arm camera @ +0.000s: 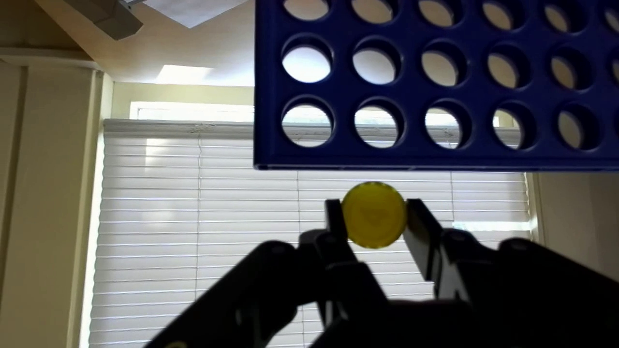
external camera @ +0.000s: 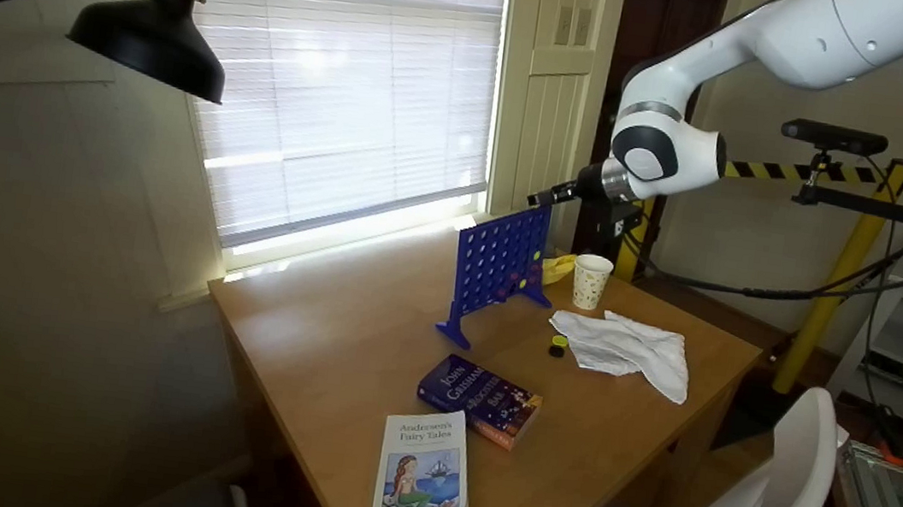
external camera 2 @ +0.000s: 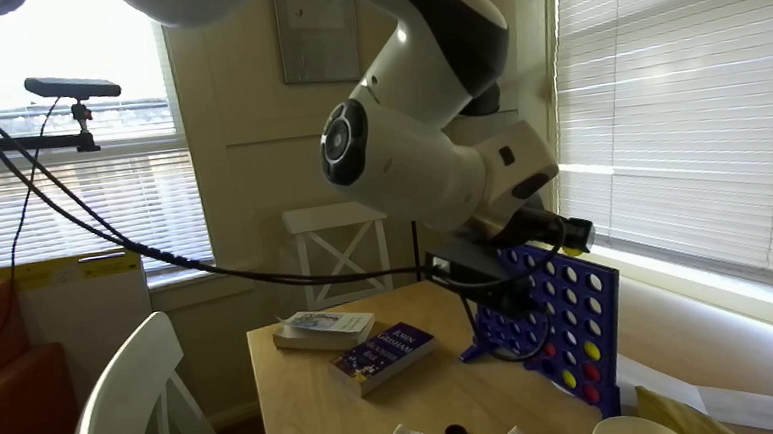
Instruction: Put the green chip into the connect four game
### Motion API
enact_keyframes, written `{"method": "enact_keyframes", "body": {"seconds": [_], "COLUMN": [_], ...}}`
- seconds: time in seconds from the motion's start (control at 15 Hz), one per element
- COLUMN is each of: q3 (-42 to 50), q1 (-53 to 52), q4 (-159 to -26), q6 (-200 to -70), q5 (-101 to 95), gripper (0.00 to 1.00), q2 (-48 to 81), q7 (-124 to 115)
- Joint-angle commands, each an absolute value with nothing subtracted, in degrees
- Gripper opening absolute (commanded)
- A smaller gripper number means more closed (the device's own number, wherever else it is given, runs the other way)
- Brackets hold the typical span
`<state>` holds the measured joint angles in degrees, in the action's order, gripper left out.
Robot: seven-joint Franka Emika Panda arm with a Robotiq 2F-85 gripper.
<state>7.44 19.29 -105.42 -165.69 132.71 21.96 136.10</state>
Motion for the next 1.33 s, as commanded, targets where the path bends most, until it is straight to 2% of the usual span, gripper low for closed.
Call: {"method": "enact_keyframes", "body": {"seconds": [0.0,1.27], "q3": [8.65,8.52], "q1": [18.6,18.43], "q4": [-103.58,-102.72], "q6": [-165.1,-164.73], "q5": [136.25,138.45], "gripper": [0.11,0.11], "q2": [23.65,25.21], "q7": [139.57,141.44]}}
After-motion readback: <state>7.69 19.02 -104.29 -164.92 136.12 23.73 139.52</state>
